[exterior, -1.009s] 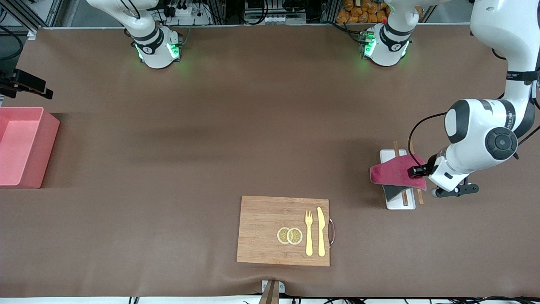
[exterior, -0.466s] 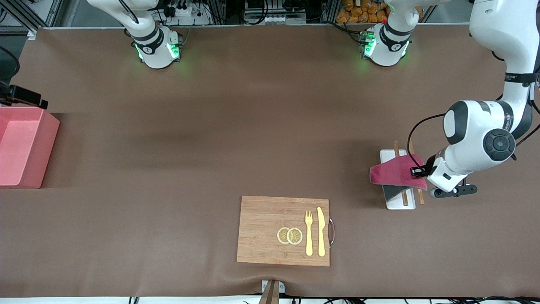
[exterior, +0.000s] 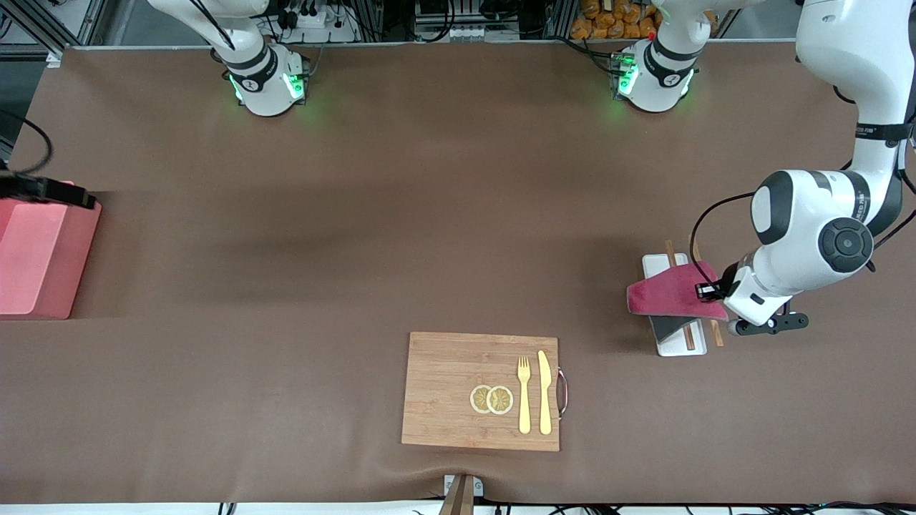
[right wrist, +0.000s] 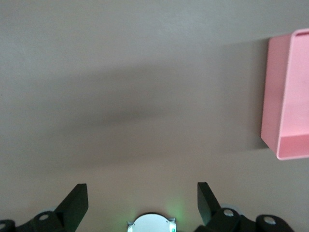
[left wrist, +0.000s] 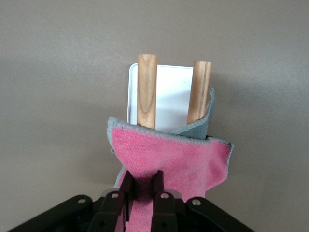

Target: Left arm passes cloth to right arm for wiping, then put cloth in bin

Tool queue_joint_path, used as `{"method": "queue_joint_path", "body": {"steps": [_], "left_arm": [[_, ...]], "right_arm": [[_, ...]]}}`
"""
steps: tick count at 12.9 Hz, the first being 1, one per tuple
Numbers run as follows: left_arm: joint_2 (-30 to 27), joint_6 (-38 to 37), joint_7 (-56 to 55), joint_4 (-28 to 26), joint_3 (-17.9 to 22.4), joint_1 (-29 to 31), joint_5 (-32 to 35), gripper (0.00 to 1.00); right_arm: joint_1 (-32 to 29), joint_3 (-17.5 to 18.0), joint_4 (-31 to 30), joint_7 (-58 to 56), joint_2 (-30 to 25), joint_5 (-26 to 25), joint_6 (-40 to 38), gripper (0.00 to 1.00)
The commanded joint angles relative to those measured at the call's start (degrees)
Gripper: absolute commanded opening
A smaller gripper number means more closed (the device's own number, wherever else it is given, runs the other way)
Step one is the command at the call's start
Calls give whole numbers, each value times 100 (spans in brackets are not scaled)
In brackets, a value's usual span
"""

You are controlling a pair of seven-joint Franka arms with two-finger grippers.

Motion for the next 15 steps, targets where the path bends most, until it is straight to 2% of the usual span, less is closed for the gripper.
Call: {"method": "queue_joint_path", "body": {"steps": [1, 6, 8, 11, 13, 15], "left_arm": [[-40, 52, -15, 0, 9, -25, -38, 4], [-31, 44, 90, 18, 1, -52, -30, 0], [-31, 8, 222, 18, -8, -104, -21, 0], [-31, 8, 433, 35, -17, -184, -29, 0], [-31, 8, 460, 44, -17, -193, -29, 0], [-31, 8, 530, 44, -17, -193, -21, 0]], "right_arm": [[109, 11, 47, 74, 338, -4, 118, 100], [206, 11, -23, 83, 787, 391, 171, 100], [206, 11, -207, 92, 814, 540, 179, 100], [162, 11, -278, 309, 814, 1041, 162, 100], [232, 11, -287, 924, 814, 1051, 144, 100], [276, 11, -278, 1023, 814, 1051, 127, 100]]}}
